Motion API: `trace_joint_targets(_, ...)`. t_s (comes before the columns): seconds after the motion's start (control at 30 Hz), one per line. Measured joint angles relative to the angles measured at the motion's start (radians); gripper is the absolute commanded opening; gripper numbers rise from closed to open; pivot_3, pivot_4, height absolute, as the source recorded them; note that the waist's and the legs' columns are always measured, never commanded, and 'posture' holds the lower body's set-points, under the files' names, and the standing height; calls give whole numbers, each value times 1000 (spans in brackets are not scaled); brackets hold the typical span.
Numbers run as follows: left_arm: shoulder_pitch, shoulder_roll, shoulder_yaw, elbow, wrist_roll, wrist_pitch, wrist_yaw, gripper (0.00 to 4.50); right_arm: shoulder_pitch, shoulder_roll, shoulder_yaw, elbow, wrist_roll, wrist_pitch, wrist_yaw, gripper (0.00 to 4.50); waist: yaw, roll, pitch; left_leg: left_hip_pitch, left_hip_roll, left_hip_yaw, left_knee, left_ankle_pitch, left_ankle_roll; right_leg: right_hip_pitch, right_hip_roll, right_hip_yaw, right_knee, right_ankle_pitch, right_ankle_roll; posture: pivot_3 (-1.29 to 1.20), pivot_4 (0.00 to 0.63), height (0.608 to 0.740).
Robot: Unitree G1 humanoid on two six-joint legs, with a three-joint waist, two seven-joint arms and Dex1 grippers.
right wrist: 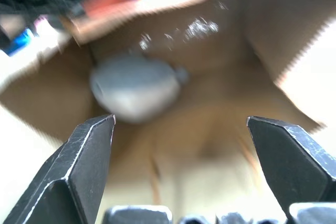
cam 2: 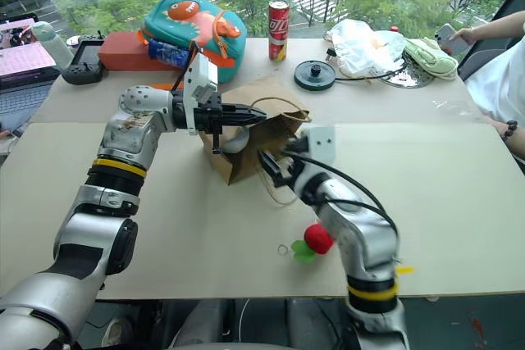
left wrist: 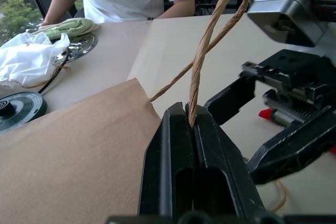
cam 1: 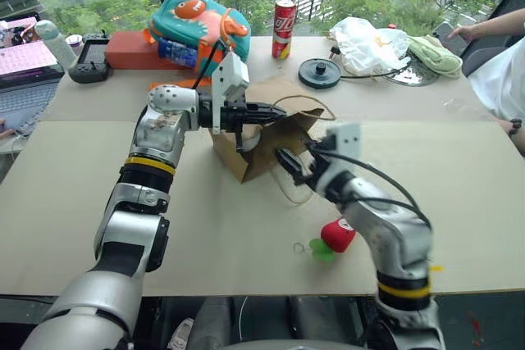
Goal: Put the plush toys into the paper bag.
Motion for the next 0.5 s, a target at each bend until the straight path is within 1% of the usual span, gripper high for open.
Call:
trace_joint_targets(0.13,0,-6,-1,1,-1,-2,1,0,83,-69,-84,-157,62,117,8,4450,0,0,0,1,0,0,1,0,0,0,0,0,-4,-1,0,0,150,739)
trace_joint_targets(0.2,0,-10,-2,3,-2,-3,2,0,175,-146,-169,-273,131,203,46,4450,0,1,0,1,0,0,1,0,0,1,1,1,-4,-1,0,0,150,739)
trace_joint_targets(0.3,3,-1,0,5,-2,-4,2,0,292,-214,-282,-368,207,301,88,4450,0,1,0,1,0,0,1,0,0,1,1,1,-5,-1,0,0,150,739)
trace_joint_targets(0.33,3,-2,0,5,-2,-4,2,0,305,-220,-298,-378,221,311,91,4450,-1,1,0,1,0,0,2,0,0,1,1,1,-5,-1,0,0,150,739)
trace_joint_targets(0.4,3,-9,-1,5,-2,-4,1,0,339,-252,-323,-396,296,321,84,4450,-4,1,0,3,0,1,2,0,0,2,1,2,-4,-1,1,0,150,739)
trace_joint_targets(0.5,3,-9,-2,5,-2,-4,0,0,396,-287,-333,-407,394,321,33,4450,-3,1,0,4,1,0,2,0,0,3,2,2,-3,-5,6,0,150,739)
